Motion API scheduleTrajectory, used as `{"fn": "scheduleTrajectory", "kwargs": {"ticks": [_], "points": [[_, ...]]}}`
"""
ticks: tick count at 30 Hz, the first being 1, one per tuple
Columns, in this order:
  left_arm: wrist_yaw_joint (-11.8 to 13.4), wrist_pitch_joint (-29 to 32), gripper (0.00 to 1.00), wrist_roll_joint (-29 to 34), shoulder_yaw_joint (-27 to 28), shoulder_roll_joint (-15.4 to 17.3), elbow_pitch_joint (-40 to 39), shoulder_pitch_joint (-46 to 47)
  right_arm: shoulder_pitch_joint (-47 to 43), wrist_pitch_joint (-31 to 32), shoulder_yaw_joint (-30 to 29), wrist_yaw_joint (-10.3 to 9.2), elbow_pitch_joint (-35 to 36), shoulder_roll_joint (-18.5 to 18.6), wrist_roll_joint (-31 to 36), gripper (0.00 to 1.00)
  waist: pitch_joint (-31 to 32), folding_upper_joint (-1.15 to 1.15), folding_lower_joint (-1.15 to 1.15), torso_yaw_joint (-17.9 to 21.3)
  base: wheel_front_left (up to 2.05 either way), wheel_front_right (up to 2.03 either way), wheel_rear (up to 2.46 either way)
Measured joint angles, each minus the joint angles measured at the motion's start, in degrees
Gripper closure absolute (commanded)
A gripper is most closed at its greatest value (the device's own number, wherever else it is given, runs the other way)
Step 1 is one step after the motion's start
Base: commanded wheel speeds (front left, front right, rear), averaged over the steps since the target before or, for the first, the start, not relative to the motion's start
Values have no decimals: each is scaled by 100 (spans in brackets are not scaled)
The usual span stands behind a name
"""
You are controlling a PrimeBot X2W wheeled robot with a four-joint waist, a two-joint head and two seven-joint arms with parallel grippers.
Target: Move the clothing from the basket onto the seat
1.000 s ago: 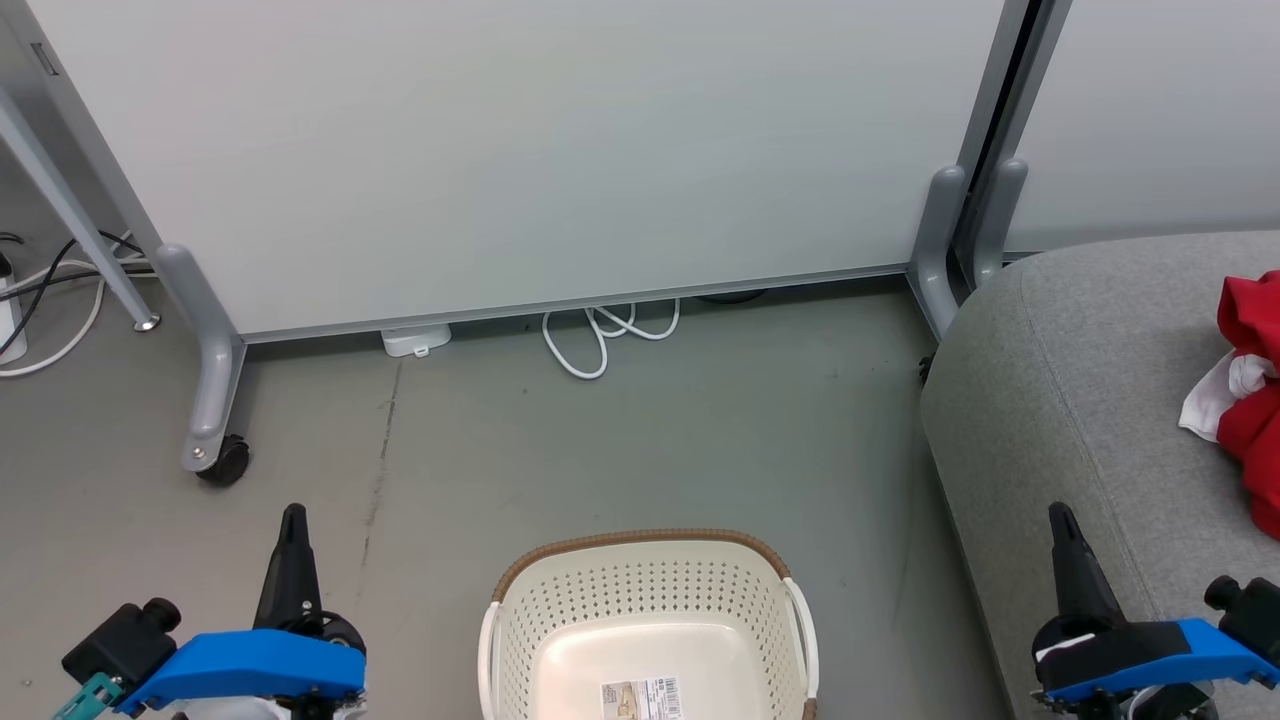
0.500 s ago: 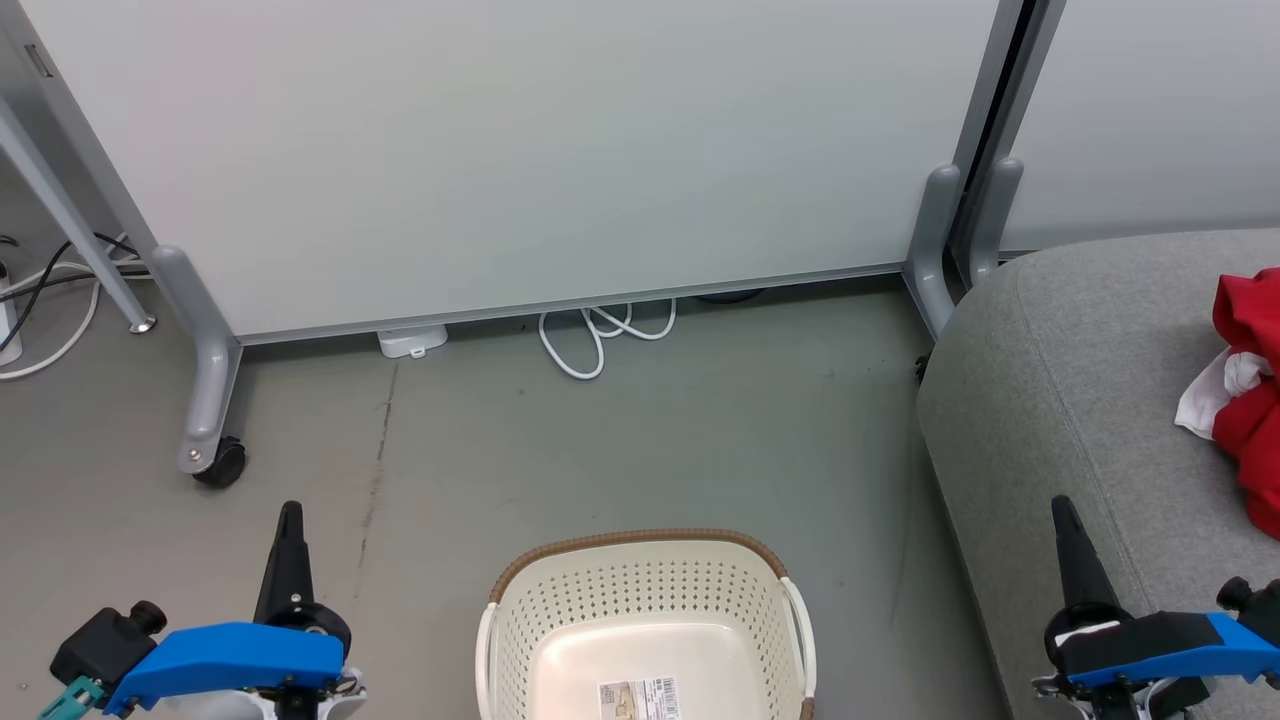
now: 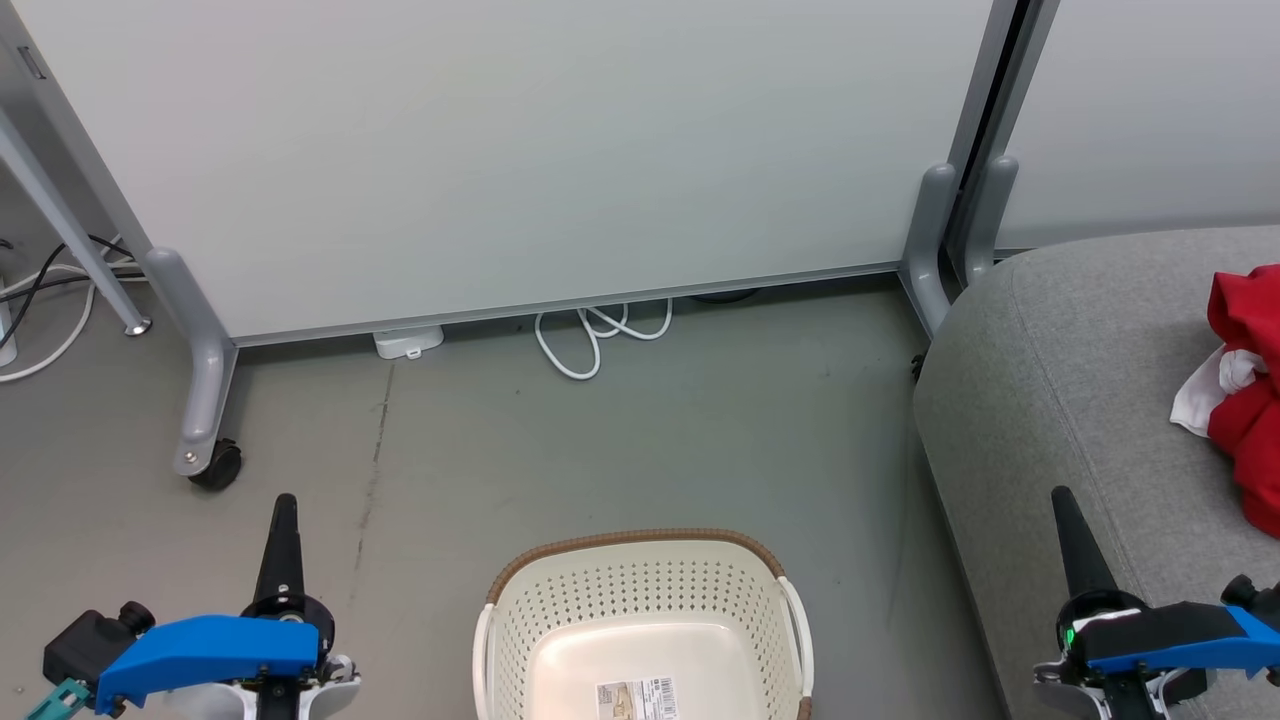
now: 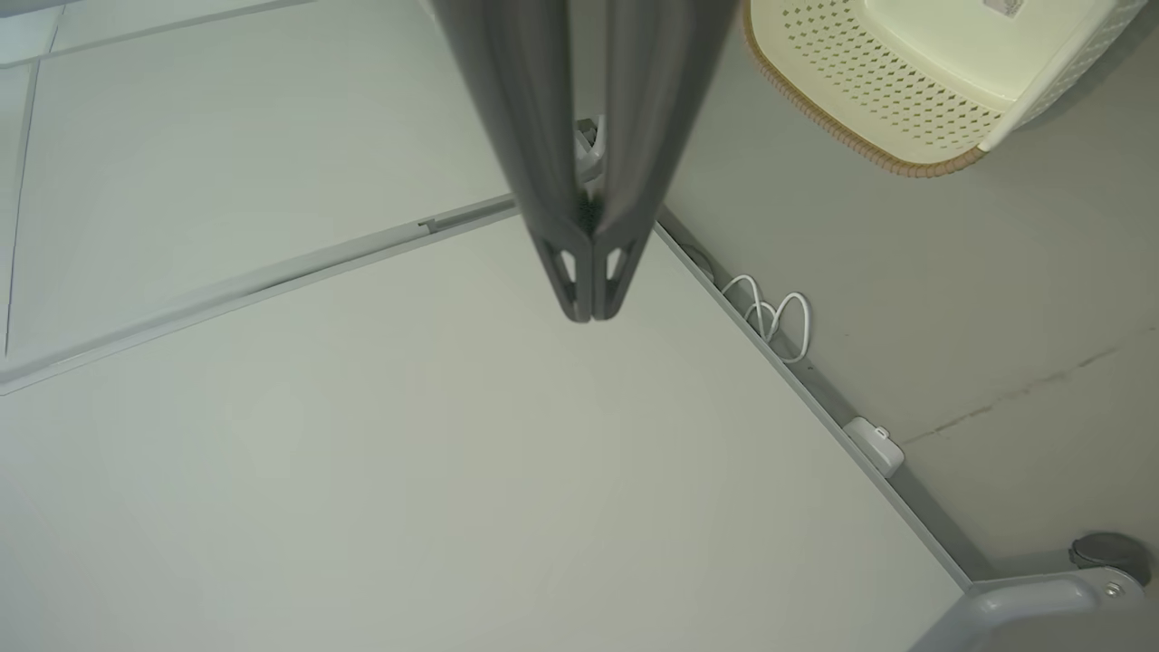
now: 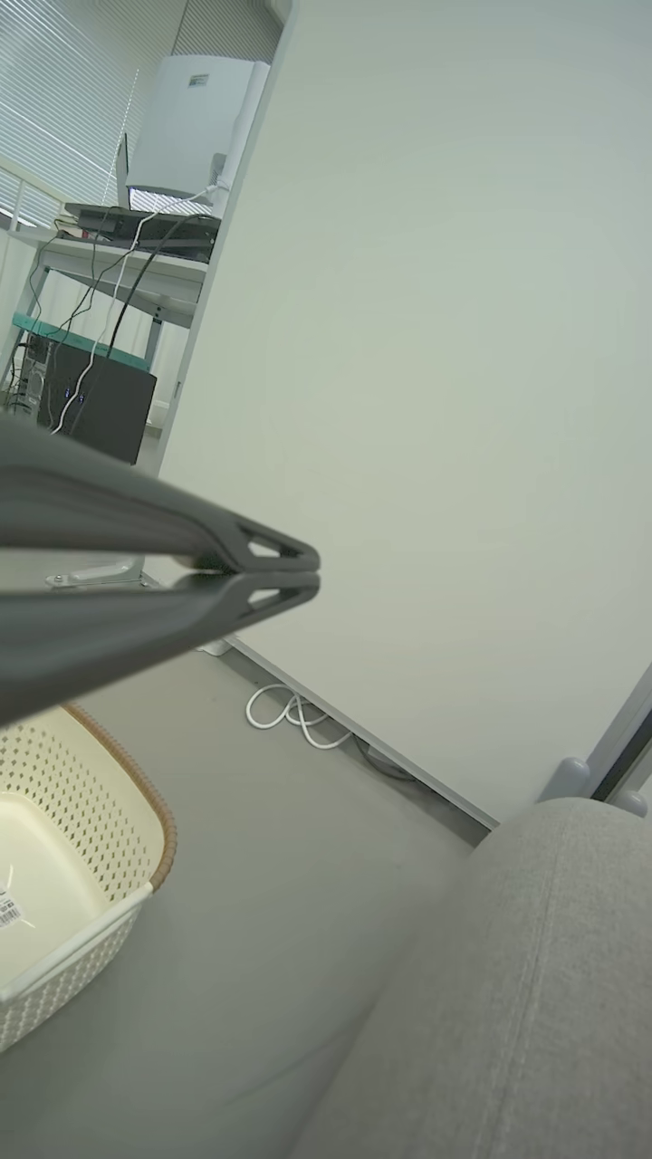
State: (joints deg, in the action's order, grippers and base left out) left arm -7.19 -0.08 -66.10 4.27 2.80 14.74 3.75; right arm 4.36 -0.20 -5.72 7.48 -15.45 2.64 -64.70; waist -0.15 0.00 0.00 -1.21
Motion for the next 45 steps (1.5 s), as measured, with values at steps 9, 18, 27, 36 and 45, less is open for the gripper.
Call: {"fn": "scheduleTrajectory", "kwargs": {"ticks": [9,18,27,36,45], "points": [[0,122,100,-492,41,0,-7,40,15,123,-14,0,21,1,-533,100,0,0,0,19,0,0,0],[0,240,100,-962,70,1,-19,86,37,248,-30,0,43,2,-1006,100,-1,0,0,38,0,0,0],[-1,352,100,-1389,103,1,-29,113,76,364,-40,0,70,3,-1458,100,-1,0,0,57,0,0,0],[-1,455,100,-1788,142,1,-35,140,106,466,-51,0,93,4,-1887,100,-2,0,0,77,0,0,0],[-2,554,100,-2161,185,2,-43,181,131,569,-64,0,110,5,-2279,100,-2,0,0,96,0,0,0]]}}
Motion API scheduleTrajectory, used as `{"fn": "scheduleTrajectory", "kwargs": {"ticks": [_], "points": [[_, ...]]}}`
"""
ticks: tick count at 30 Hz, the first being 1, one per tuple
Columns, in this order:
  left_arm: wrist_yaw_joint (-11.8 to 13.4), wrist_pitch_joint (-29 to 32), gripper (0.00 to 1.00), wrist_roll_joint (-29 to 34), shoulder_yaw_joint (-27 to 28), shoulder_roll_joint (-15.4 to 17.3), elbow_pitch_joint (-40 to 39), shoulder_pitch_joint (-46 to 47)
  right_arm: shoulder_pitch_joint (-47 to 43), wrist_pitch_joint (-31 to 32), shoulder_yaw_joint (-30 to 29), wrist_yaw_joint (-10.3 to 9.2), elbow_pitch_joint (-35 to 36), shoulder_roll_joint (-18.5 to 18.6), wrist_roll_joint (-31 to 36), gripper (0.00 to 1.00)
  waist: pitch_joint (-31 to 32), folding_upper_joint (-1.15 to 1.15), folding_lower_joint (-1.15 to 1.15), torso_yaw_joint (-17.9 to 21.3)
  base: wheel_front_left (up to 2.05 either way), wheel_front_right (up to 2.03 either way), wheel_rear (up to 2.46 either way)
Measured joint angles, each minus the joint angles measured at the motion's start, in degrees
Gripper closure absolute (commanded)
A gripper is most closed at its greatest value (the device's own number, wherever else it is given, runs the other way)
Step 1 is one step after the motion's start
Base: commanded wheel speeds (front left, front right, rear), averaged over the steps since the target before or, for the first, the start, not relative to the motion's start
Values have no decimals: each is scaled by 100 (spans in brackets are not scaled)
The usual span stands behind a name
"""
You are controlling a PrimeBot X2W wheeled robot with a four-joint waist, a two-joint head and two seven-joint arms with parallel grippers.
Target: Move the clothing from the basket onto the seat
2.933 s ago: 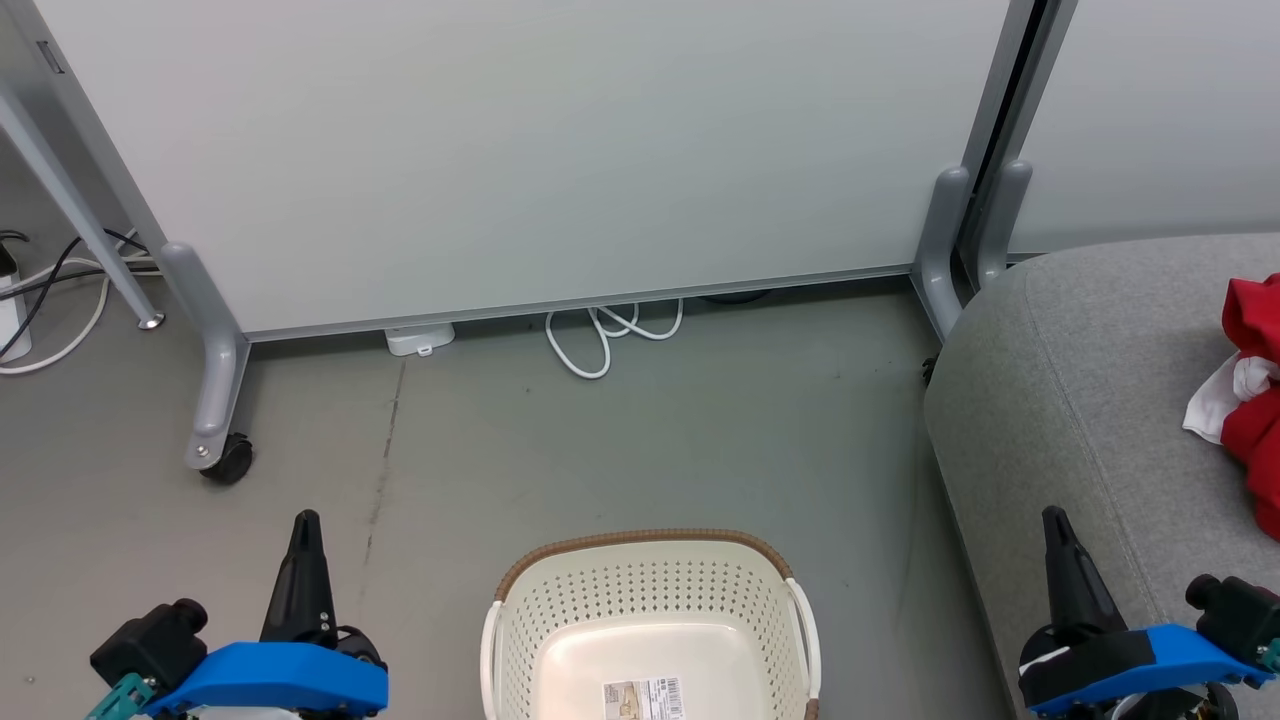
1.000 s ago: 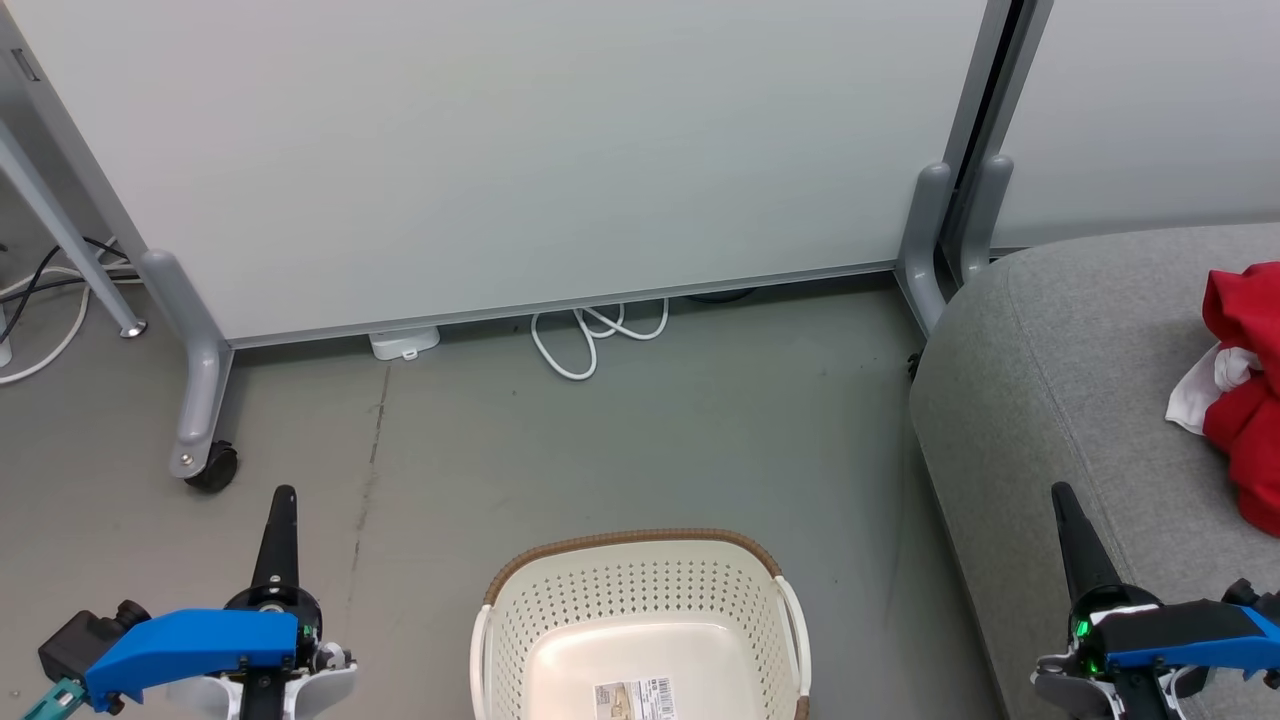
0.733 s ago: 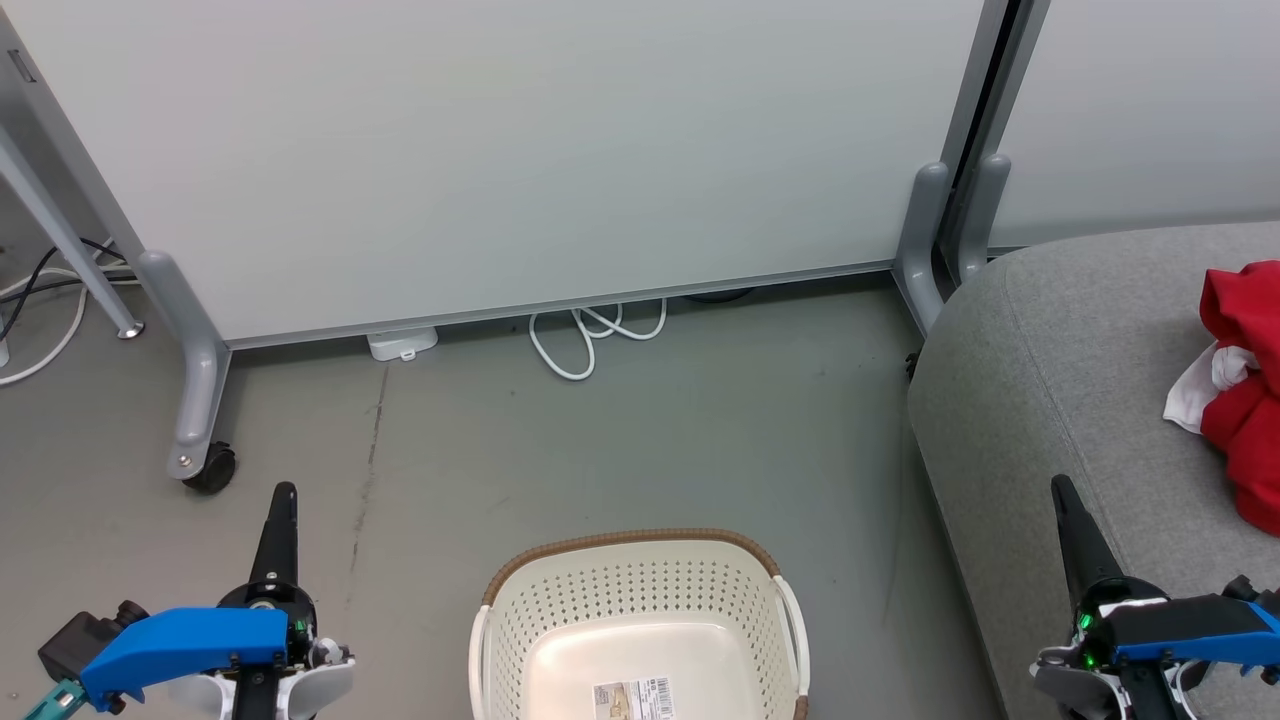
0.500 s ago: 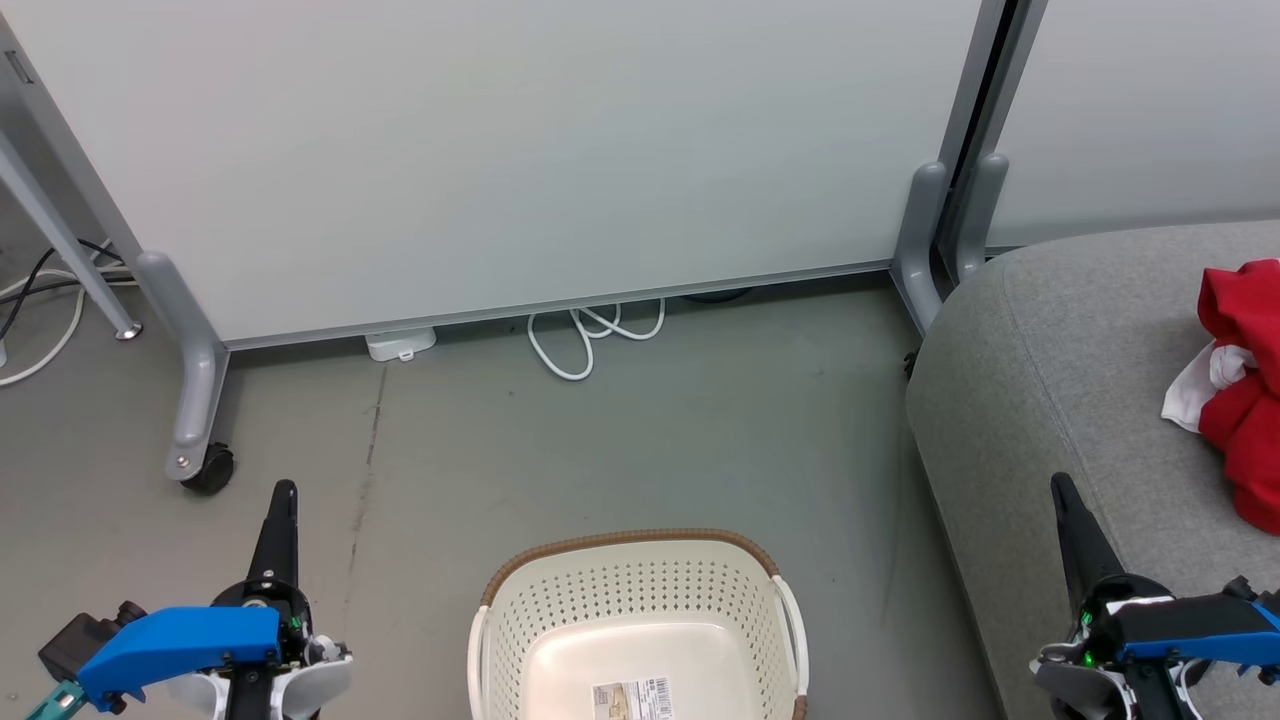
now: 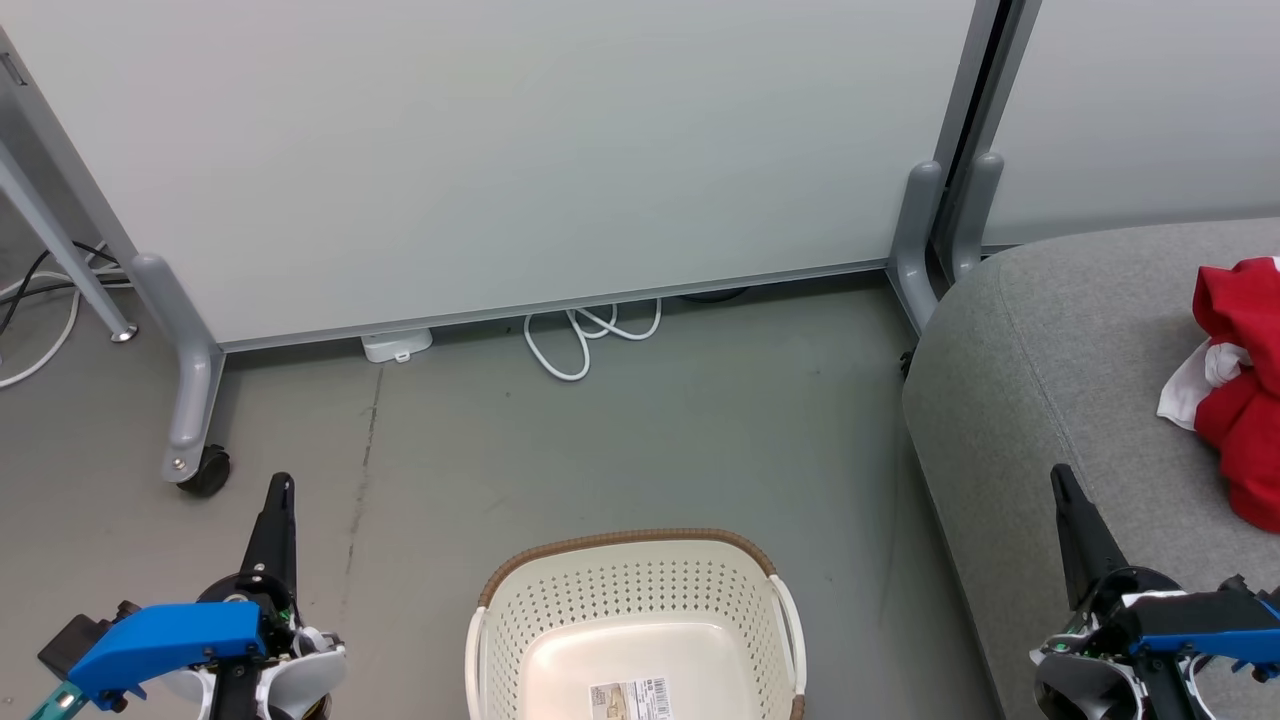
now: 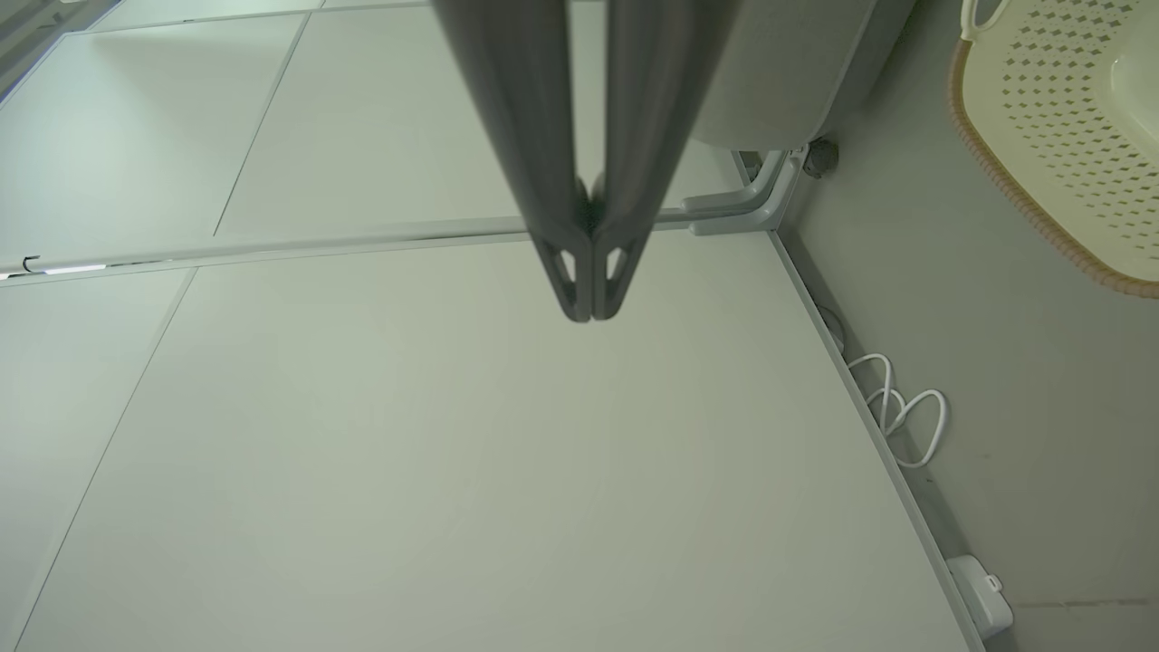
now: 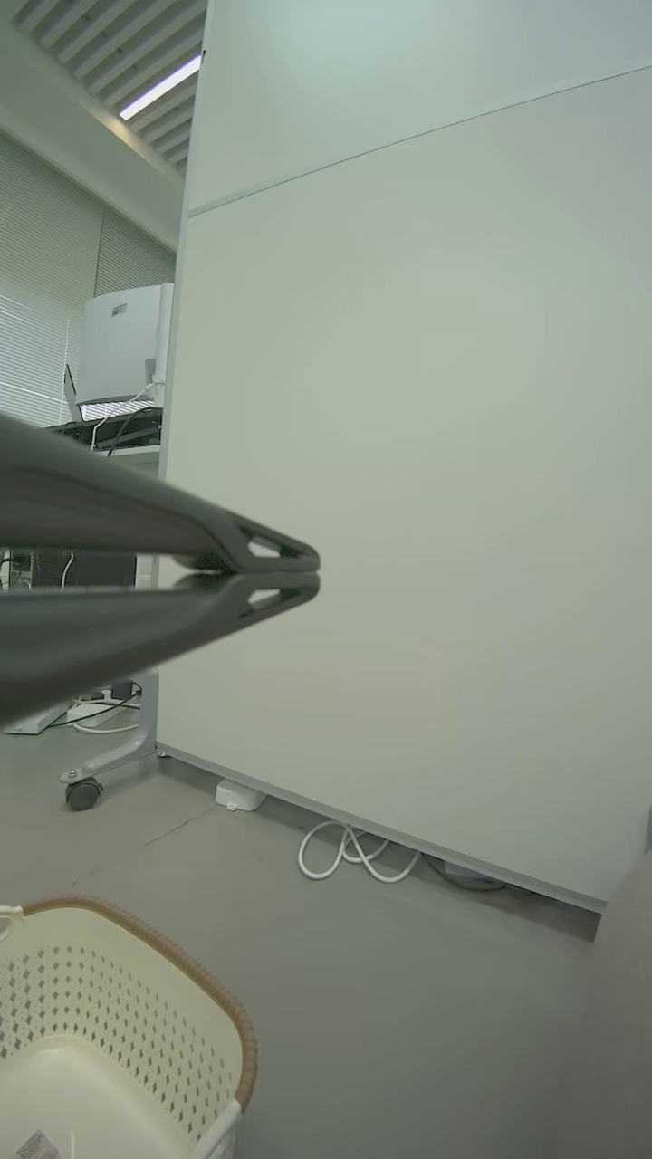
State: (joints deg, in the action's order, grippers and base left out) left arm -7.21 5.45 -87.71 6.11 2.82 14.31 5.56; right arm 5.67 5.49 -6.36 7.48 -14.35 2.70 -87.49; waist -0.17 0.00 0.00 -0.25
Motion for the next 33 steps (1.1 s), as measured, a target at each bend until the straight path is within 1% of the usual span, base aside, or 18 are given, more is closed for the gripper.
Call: {"fn": "scheduleTrajectory", "kwargs": {"ticks": [12,33], "points": [[0,104,100,-463,40,1,-10,34,11,105,-15,0,24,1,-474,100,-1,0,0,25,0,0,0],[-18,105,100,-465,41,1,-13,40,13,107,-16,0,26,2,-485,100,0,0,0,25,0,0,0]]}}
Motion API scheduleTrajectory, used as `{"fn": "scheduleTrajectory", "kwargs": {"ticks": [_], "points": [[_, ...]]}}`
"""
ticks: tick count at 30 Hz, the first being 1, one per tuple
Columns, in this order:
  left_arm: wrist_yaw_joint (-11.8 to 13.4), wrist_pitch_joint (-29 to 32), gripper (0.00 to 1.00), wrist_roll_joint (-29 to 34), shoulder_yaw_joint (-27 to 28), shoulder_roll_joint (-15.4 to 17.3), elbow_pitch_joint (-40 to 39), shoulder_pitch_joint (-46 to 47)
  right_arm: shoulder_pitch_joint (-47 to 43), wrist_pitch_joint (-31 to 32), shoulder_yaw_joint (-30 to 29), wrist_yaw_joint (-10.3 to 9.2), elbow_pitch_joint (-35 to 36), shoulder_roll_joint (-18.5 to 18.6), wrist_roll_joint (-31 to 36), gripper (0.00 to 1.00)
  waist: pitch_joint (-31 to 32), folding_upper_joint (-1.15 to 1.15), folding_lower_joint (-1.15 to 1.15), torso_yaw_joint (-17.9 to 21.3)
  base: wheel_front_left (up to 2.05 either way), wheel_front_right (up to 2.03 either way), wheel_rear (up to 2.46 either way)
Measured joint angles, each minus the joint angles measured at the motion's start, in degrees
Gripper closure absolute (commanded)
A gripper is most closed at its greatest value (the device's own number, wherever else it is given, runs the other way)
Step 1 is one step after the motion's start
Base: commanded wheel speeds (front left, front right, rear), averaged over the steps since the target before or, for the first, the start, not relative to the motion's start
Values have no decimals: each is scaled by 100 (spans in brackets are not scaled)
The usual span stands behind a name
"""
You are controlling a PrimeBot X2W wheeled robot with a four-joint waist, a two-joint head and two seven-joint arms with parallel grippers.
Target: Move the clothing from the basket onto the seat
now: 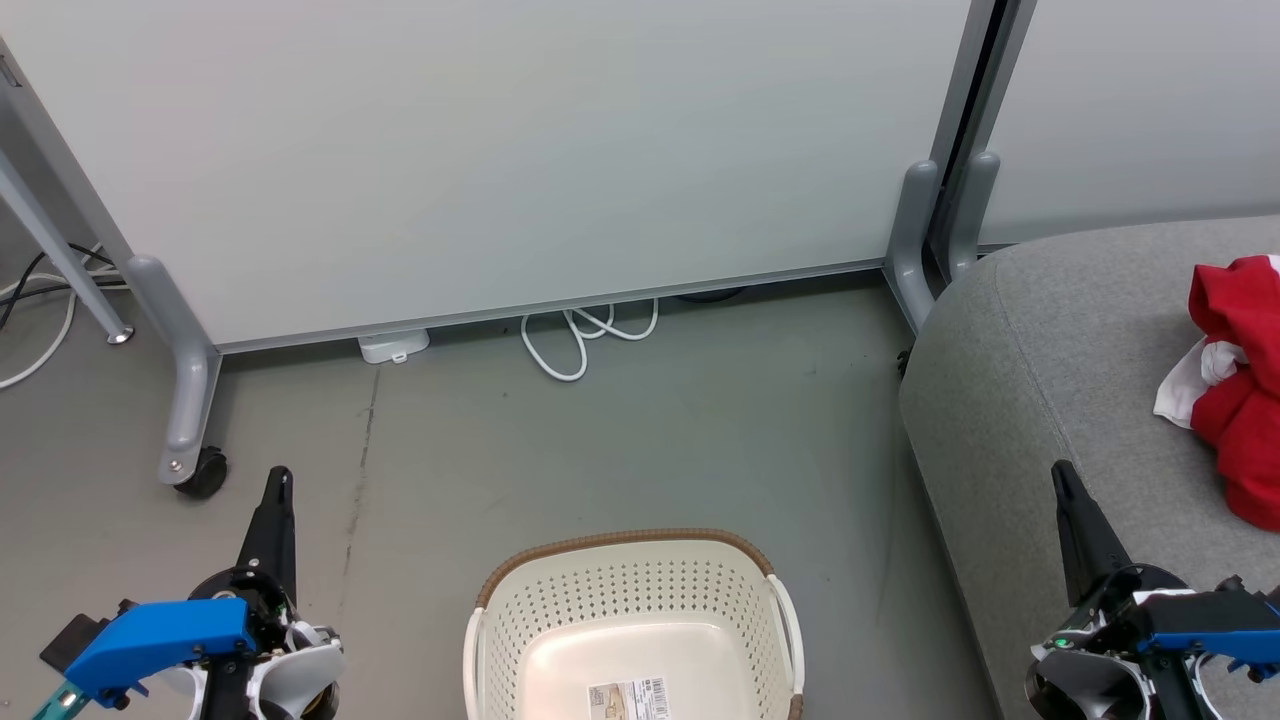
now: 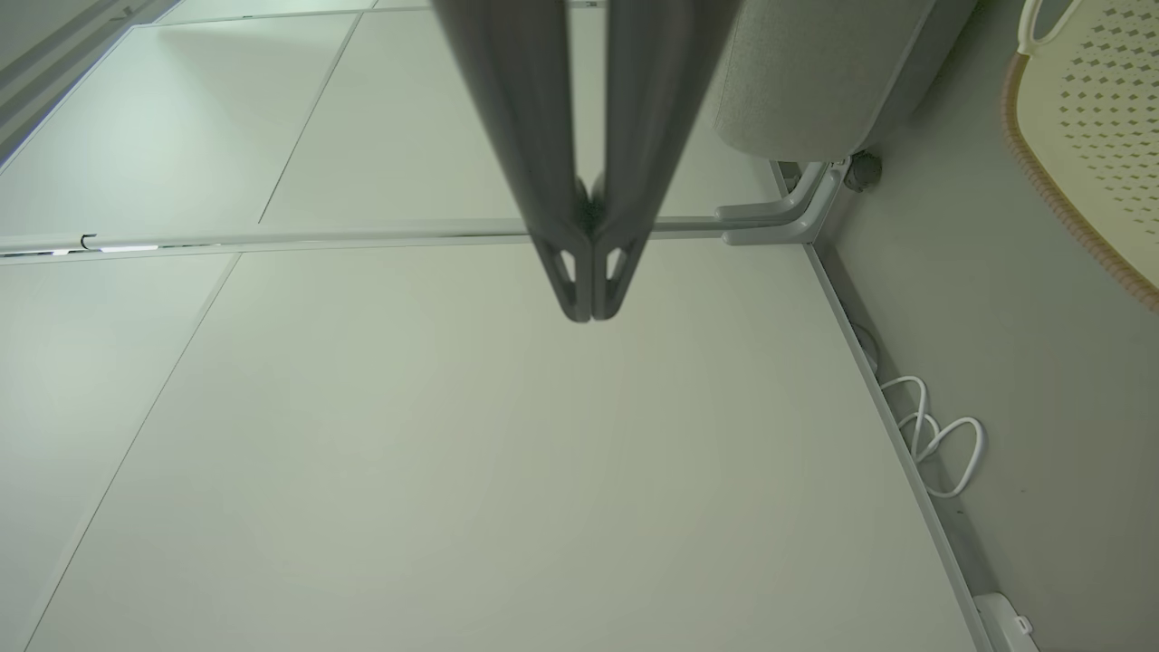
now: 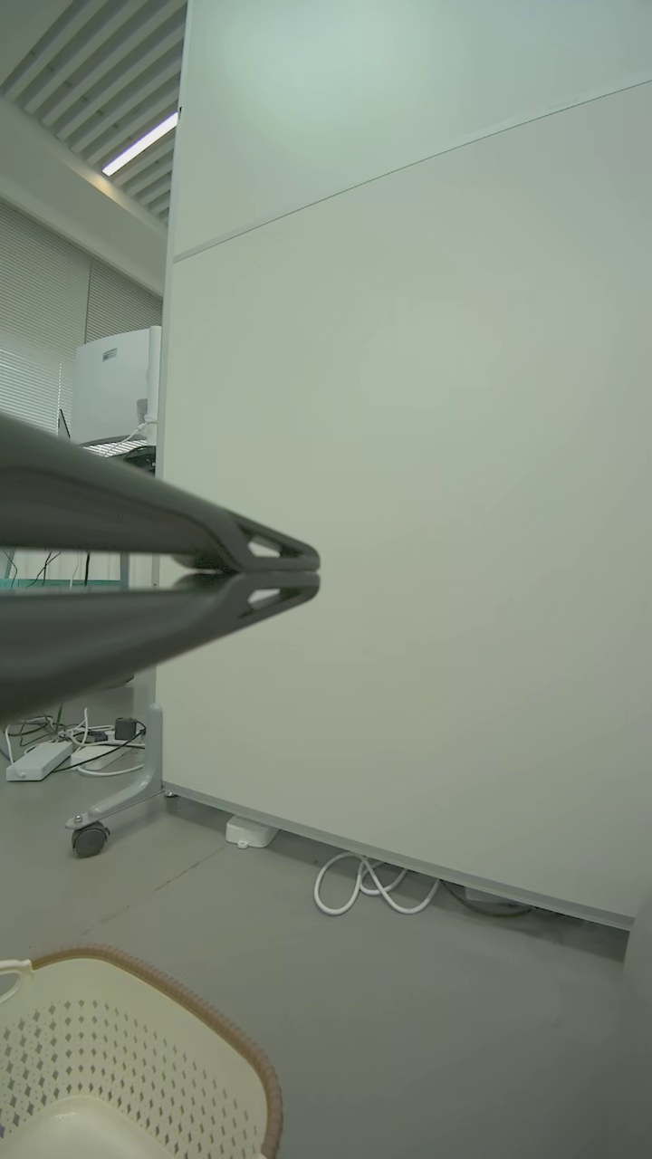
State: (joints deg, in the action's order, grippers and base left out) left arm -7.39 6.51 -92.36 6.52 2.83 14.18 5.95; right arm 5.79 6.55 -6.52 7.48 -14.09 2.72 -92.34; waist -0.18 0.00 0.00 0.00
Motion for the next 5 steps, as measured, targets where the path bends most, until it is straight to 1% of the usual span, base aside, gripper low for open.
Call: {"fn": "scheduleTrajectory", "kwargs": {"ticks": [5], "points": [[0,0,100,0,0,0,0,0,0,0,0,0,0,0,0,100,0,0,0,0,0,0,0]]}}
